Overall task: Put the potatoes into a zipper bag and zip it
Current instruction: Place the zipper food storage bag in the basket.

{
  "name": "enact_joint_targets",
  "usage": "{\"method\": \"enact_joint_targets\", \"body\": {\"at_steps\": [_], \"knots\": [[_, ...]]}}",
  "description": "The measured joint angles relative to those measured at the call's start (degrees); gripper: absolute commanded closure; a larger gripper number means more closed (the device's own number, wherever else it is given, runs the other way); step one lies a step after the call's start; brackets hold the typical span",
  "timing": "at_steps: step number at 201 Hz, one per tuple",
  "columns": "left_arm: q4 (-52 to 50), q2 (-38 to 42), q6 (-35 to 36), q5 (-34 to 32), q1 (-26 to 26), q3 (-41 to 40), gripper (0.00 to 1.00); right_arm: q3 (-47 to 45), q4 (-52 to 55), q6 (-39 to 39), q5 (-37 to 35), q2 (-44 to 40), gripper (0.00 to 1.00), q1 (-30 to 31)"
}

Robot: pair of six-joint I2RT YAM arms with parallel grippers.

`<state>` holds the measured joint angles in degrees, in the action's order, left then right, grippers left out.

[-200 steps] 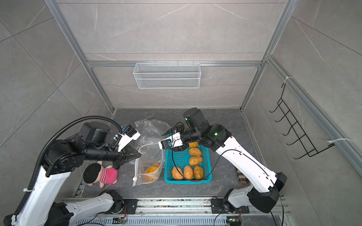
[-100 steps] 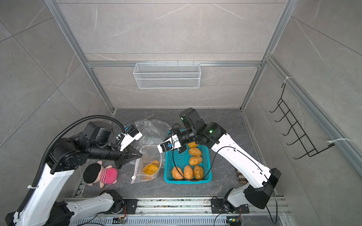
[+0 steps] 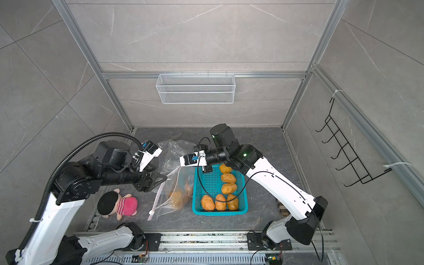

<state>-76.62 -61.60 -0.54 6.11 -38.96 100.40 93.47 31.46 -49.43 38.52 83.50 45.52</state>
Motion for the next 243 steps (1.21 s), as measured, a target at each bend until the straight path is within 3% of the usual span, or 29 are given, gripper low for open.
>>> {"method": "enact_joint_targets", "body": {"at_steps": [45,91,178,243], "knots": [[6.03,7.93,-1.51,-5.7,0.0,2.82,0.1,9.81,-8.0,16.92,-7.89,5.01,1.0,0.0],[10.93,15.37,-1.51,-5.42,0.0,0.17,0.1,17.49,-9.55,25.49,-20.94,6.12,1.0,-0.13],[23.28,17.51,-3.5,1.6,0.0,-18.34,0.13,0.04,-10.4,33.44,-40.5,-8.46,1.0,-2.27],[35.34,18.45,-8.85,8.61,0.0,-37.75,0.15,-11.39,-8.44,40.76,-48.06,-15.72,1.0,-2.43]]}}
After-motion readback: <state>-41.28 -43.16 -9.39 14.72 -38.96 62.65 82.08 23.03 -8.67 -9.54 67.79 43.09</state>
